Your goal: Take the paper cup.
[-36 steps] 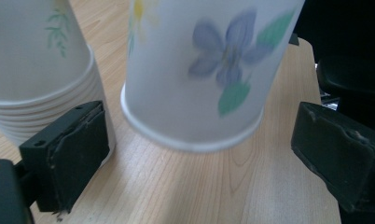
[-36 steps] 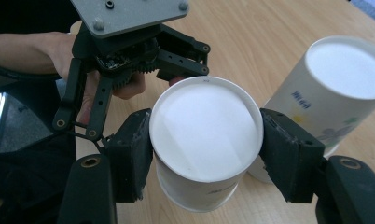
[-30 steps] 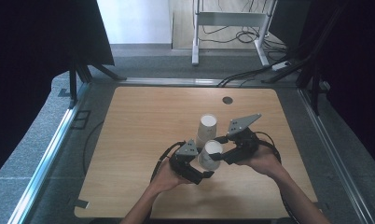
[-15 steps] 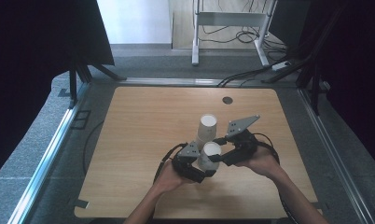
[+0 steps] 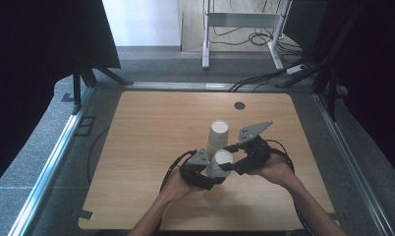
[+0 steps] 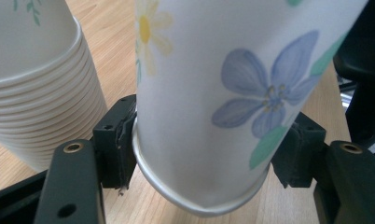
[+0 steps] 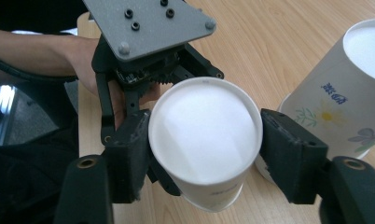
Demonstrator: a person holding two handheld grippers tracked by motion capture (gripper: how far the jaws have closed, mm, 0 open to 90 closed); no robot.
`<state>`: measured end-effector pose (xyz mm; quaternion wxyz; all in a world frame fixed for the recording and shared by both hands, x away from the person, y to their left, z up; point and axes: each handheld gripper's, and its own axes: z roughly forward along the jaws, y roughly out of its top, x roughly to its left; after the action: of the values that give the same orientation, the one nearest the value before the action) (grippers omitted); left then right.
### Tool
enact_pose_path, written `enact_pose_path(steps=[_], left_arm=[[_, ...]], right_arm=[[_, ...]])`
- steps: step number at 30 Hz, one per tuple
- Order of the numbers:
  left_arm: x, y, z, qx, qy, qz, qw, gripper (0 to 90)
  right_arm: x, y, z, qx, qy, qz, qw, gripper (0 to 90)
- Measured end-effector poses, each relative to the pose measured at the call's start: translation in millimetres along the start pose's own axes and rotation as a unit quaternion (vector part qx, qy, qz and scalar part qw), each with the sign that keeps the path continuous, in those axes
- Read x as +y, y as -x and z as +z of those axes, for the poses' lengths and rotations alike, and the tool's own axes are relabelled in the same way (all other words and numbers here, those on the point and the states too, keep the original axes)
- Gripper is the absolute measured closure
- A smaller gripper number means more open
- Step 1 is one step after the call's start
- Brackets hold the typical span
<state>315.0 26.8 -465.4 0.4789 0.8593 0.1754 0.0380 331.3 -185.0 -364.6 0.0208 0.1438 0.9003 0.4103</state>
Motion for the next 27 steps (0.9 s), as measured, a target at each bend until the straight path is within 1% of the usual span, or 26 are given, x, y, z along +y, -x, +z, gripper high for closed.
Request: enact_pose_path(steps=[1, 4, 5, 7, 8, 9, 11, 12, 13, 14, 15, 17, 18, 22, 25, 26, 27], left_arm=[[0.0, 0.0, 0.0, 0.0, 0.0, 0.0, 1.0, 33.5], [0.8, -1.2, -2.3, 0.002, -0.012, 0.005, 0.9999, 33.6], [1.3, -1.8, -4.2, 0.007, -0.022, 0.007, 0.9997, 33.6], [1.5, -2.3, -5.3, 0.009, -0.026, 0.007, 0.9996, 33.6], [2.3, -3.4, -7.1, 0.009, -0.034, 0.009, 0.9993, 33.6], [2.3, -3.4, -7.1, 0.009, -0.034, 0.009, 0.9993, 33.6], [3.9, -4.1, -9.1, 0.01, -0.048, 0.015, 0.9987, 33.6], [4.8, -3.9, -9.6, 0.009, -0.051, 0.015, 0.9986, 33.5], [6.4, -4.8, -11.1, 0.009, -0.06, 0.022, 0.9979, 33.5], [7.6, -4.3, -11.6, 0.008, -0.062, 0.02, 0.9978, 33.5], [9.6, -5.3, -13.1, 0.006, -0.073, 0.031, 0.9968, 33.5], [13.0, -4.7, -14.4, 0.004, -0.084, 0.037, 0.9958, 33.5], [14.7, -4.5, -15.1, 0.003, -0.09, 0.041, 0.9951, 33.5], [20.0, -3.4, -16.1, 0.0, -0.117, 0.057, 0.9915, 33.4], [23.2, -2.6, -15.8, -0.002, -0.135, 0.066, 0.9886, 33.4], [24.0, -2.1, -15.3, -0.003, -0.139, 0.065, 0.9881, 33.4], [24.8, -1.7, -14.5, -0.004, -0.143, 0.066, 0.9875, 33.4]], right_arm=[[0.0, 0.0, 0.0, 0.0, 0.0, 0.0, 1.0, 34.6], [1.4, 0.1, -1.5, -0.003, 0.001, -0.002, 1.0, 29.6], [2.4, -0.4, -2.6, -0.007, -0.004, -0.007, 0.9999, 26.6], [3.0, -0.6, -3.2, -0.009, -0.008, -0.009, 0.9999, 25.1], [3.9, -1.1, -3.4, -0.012, -0.016, -0.012, 0.9997, 22.5], [4.3, -1.1, -3.7, -0.012, -0.021, -0.015, 0.9996, 21.5], [4.6, -1.1, -3.5, -0.014, -0.025, -0.017, 0.9995, 20.0], [5.0, -1.0, -3.0, -0.014, -0.031, -0.018, 0.9993, 18.7], [5.6, -0.9, -1.1, -0.016, -0.041, -0.023, 0.9988, 17.3], [5.9, -0.9, 0.1, -0.017, -0.046, -0.025, 0.9985, 16.4], [5.9, -0.9, 0.1, -0.017, -0.046, -0.025, 0.9985, 16.4], [6.4, -1.4, 5.0, -0.013, -0.059, -0.03, 0.9977, 15.2], [6.4, -1.4, 5.0, -0.013, -0.059, -0.03, 0.9977, 15.2], [6.1, -2.7, 12.3, -0.007, -0.073, -0.034, 0.9968, 15.2], [4.9, -2.5, 16.9, -0.005, -0.084, -0.035, 0.9958, 16.1], [4.1, -2.3, 19.7, -0.002, -0.091, -0.038, 0.9951, 18.5], [3.8, -2.5, 20.9, -0.002, -0.094, -0.039, 0.9948, 19.0]])
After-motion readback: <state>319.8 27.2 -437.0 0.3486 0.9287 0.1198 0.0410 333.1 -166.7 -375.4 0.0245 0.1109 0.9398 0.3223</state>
